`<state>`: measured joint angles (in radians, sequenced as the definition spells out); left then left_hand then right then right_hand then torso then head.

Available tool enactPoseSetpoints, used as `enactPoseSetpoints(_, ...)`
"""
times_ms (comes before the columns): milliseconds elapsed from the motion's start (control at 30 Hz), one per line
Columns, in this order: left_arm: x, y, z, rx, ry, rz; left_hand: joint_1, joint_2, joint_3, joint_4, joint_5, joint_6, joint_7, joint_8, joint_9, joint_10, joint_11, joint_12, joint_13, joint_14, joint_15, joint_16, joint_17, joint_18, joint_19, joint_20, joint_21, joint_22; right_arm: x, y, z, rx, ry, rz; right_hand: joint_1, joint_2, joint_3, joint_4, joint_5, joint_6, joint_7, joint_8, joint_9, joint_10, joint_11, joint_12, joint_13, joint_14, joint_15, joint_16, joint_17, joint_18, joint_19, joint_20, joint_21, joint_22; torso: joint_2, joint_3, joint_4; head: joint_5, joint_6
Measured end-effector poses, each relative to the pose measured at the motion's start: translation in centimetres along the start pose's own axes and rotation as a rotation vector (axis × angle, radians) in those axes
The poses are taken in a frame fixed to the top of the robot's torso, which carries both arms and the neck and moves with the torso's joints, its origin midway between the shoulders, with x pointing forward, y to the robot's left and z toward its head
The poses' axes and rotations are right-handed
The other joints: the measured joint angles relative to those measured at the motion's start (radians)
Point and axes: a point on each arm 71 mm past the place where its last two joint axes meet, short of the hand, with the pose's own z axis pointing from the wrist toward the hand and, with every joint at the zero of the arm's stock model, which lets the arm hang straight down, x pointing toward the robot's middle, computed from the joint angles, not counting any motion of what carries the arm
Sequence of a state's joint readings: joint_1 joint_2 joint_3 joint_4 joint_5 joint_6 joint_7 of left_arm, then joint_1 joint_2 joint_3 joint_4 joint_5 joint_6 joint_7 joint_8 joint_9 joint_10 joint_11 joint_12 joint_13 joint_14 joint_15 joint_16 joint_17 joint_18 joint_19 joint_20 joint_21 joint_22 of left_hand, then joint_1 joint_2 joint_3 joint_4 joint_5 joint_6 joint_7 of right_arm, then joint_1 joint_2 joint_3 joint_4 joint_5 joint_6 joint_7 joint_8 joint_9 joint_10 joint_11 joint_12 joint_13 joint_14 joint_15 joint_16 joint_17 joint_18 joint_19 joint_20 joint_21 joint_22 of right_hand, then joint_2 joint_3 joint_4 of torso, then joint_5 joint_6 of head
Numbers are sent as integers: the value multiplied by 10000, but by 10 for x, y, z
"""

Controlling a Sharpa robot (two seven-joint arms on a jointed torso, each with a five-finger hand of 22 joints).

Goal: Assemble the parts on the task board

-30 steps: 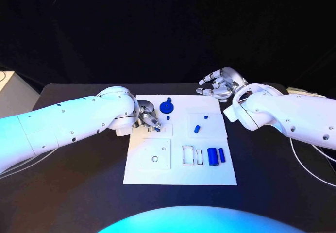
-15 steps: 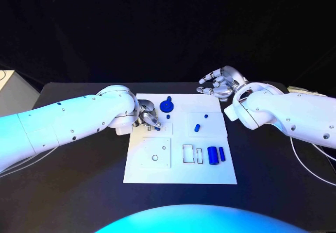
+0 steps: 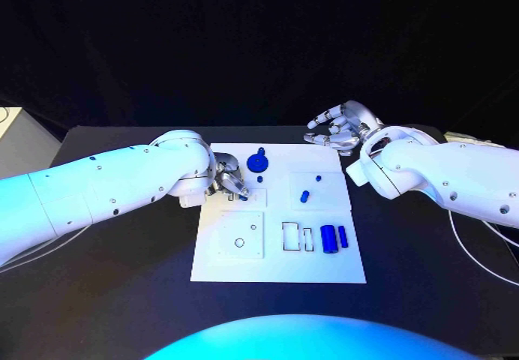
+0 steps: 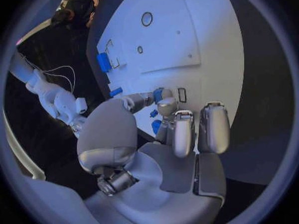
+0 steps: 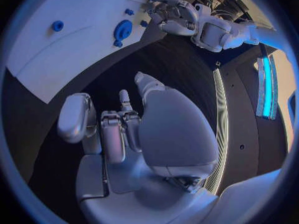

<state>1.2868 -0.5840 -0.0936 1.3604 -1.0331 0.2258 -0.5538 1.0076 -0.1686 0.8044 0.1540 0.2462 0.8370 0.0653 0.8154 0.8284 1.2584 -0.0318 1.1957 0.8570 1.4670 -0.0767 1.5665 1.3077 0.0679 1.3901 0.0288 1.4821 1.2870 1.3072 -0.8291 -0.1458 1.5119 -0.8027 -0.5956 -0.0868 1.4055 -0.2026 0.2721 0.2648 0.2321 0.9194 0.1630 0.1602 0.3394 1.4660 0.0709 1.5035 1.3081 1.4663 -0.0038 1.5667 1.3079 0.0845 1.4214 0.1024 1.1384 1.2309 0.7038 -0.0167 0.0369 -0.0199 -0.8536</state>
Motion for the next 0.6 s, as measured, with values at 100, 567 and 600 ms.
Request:
enactPoseSetpoints(100, 0, 0, 0, -26, 16, 9, -1, -1, -25, -25, 0, 1, 0, 0, -3, 0, 0, 0, 0, 0, 0, 0, 0, 1, 0, 0, 0, 0, 0, 0, 0, 2, 5, -2, 0, 0, 0, 0, 0, 0, 0, 0, 0, 0, 0, 0, -1, 0, 0, 0, 0, 0, 0, 0, 0, 0, 0, -1, 1, -1, -12)
enactPoseSetpoints(567, -2, -3, 2, -138, 77, 39, -54, -21, -26, -26, 0, 176, -103, 4, -6, 18, 19, 0, 1, 0, 0, 0, -1, 0, -1, 1, 0, 5, 0, 0, 0, 2, 25, -7, 0, 0, 0, 0, 0, 1, 0, 0, 1, 0, 0, 0, -2, 0, 0, 0, -2, 0, 0, 0, 0, 0, 9, -1, -1, -26, -31)
enactPoseSetpoints(600, -2, -3, 3, -147, 83, 45, -77, 2, -26, -26, -1, 180, -106, 10, 10, 19, 20, 0, 1, 0, 0, 0, -1, 1, -1, 1, 0, 11, 0, 0, 0, 2, 26, -7, 0, 0, 0, 0, 0, 0, -1, 0, 1, 0, 0, 0, -2, 0, 0, 0, -2, 0, 0, 0, 0, 0, 9, -1, -4, -27, -35)
